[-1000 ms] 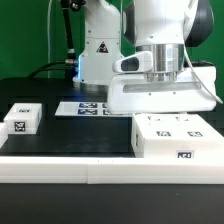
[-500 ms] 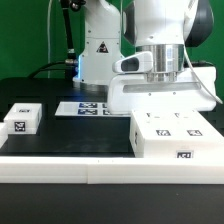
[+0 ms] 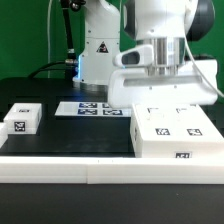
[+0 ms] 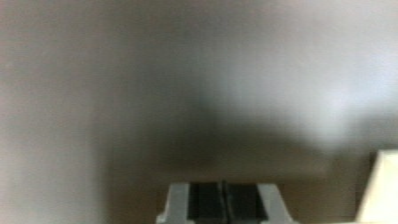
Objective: Assemble cabinet
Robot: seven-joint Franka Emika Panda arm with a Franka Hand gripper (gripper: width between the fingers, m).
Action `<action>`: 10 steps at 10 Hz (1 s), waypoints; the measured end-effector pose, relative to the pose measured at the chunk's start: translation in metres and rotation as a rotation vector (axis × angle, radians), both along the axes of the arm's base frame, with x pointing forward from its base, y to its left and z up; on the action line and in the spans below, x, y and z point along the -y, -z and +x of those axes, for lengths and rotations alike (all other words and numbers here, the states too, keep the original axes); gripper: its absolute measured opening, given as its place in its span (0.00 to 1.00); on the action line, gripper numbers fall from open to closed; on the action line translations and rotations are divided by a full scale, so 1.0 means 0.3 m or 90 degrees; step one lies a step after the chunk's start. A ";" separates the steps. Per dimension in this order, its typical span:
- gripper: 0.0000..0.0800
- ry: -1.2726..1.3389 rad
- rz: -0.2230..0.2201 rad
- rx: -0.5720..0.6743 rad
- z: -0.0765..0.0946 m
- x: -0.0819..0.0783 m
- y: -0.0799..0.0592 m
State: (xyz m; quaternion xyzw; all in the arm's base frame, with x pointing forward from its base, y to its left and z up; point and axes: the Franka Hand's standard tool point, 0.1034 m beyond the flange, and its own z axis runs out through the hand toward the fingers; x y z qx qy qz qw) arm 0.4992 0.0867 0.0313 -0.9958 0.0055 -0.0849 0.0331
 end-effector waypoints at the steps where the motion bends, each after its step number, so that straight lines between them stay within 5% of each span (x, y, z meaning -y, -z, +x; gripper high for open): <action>1: 0.00 0.000 0.002 0.007 0.006 0.005 -0.057; 4: 0.00 0.001 0.010 0.000 0.034 0.007 -0.191; 10: 0.00 0.002 0.006 -0.004 0.025 0.022 -0.151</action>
Offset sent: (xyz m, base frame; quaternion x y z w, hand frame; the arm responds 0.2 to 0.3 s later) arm 0.0122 -0.0036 0.0560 0.0076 -0.0336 -0.0034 0.9994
